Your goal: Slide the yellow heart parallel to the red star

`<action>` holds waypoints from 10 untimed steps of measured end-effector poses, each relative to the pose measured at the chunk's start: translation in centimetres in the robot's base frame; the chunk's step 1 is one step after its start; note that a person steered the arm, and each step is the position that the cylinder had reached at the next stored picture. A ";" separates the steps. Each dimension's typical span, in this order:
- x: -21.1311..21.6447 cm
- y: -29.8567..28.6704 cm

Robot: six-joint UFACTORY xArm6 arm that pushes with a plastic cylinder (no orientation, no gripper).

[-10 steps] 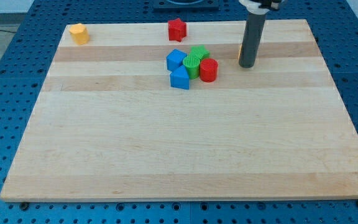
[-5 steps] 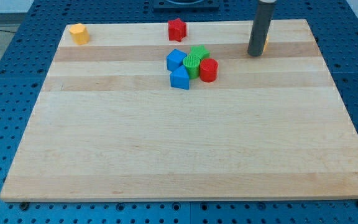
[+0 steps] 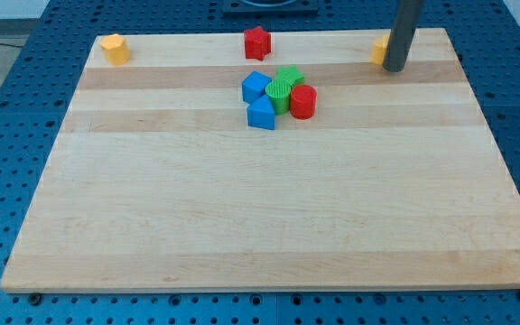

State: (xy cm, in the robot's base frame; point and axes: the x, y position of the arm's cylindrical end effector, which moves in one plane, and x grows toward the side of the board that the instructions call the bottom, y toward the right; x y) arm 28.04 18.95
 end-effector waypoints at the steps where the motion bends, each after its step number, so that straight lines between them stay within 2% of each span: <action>1: -1.5 0.0; 2: -2.9 0.0; 4: -2.8 -0.5; 6: -2.5 -7.5; 8: -6.1 -4.2; 10: -6.1 -3.2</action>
